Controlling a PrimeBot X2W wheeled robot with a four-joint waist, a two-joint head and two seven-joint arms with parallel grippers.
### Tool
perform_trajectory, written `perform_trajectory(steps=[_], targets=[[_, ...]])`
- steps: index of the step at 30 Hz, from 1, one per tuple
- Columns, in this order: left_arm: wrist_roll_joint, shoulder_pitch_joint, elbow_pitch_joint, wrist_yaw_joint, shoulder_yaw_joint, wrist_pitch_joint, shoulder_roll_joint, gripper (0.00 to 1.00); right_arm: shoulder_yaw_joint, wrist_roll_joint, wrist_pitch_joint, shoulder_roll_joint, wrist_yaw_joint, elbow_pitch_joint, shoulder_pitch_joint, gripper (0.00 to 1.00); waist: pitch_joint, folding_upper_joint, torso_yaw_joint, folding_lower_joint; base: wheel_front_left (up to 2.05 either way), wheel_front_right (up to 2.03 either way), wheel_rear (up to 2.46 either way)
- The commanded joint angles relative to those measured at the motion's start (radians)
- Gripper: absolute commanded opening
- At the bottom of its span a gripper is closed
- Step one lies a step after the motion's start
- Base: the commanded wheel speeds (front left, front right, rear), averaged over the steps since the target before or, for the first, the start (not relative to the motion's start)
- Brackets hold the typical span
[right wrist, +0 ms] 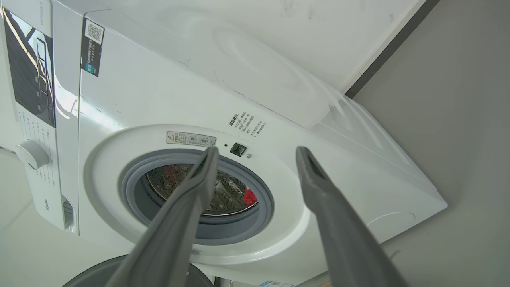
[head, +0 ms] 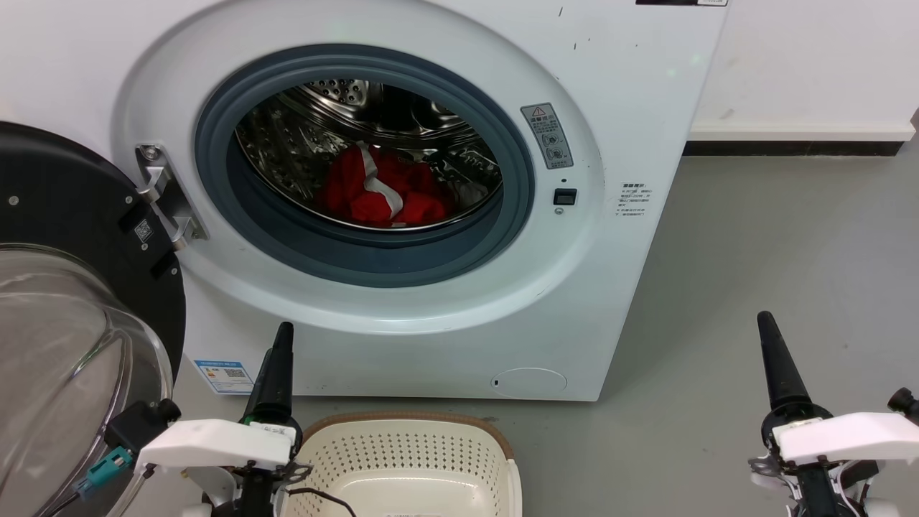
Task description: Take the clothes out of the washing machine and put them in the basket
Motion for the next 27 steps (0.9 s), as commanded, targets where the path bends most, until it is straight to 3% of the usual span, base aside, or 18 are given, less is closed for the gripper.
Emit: perform_trajectory(steps=[1,27], targets=[[0.050,-0.028,-0.020,-0.003,-0.008,-0.011,0.003,1.00,0.004,-0.063,-0.013,0.000,0.000,-0.026,-0.005,1.00,0.000,0.0000,0.001,0.0000,0.00,0.00,0.00],[0.485,-0.048,-0.019,-0.003,-0.040,-0.092,0.003,1.00,0.002,-0.554,-0.094,0.000,0.000,-0.050,0.016,1.00,-0.005,0.0000,0.004,0.0000,0.00,0.00,0.00]])
